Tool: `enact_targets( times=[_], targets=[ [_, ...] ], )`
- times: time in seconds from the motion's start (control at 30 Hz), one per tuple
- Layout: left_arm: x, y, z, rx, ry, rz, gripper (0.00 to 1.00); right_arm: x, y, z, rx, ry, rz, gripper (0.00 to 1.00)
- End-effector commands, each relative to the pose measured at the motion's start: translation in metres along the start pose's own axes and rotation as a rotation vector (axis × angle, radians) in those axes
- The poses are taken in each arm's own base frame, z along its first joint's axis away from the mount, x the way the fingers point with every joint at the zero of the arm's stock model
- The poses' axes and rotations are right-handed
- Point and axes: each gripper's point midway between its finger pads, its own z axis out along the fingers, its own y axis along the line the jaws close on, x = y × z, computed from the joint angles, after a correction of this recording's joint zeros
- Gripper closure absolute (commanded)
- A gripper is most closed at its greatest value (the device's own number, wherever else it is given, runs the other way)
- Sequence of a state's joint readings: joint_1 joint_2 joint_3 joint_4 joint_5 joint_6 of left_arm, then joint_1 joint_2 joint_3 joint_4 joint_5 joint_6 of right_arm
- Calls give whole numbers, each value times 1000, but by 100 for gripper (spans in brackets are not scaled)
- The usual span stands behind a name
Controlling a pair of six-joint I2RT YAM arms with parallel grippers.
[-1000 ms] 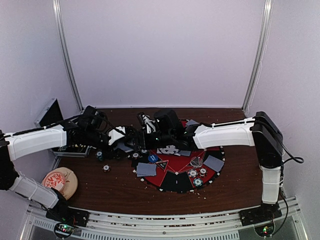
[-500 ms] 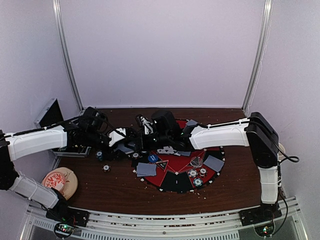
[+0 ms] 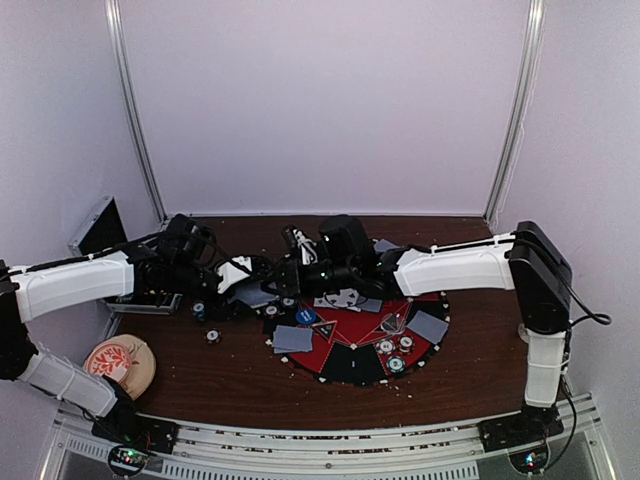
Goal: Distribute texas hold em gaming equipment
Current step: Pick up the poker card from the face-down deck piles.
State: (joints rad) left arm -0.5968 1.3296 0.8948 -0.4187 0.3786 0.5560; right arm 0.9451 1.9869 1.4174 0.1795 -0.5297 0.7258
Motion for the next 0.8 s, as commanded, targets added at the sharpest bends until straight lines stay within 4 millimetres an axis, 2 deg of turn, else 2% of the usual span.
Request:
enact_targets(
  times=[0.0,0.13,0.37,0.77],
  targets=[
    [-11,1,-2,-3,-45,27,46,-14,14,-20,-36,-33,5,70],
    [-11,2,-2,-3,-44,26,46,-12,20,-24,-52,-43,7,70],
    [-11,2,-2,-5,-45,25,46,1,32,-10,-102,-5,10,71],
    [-11,1,-3,-7,-47,27,46,6,35,-6,-106,8,21,88]
  ],
)
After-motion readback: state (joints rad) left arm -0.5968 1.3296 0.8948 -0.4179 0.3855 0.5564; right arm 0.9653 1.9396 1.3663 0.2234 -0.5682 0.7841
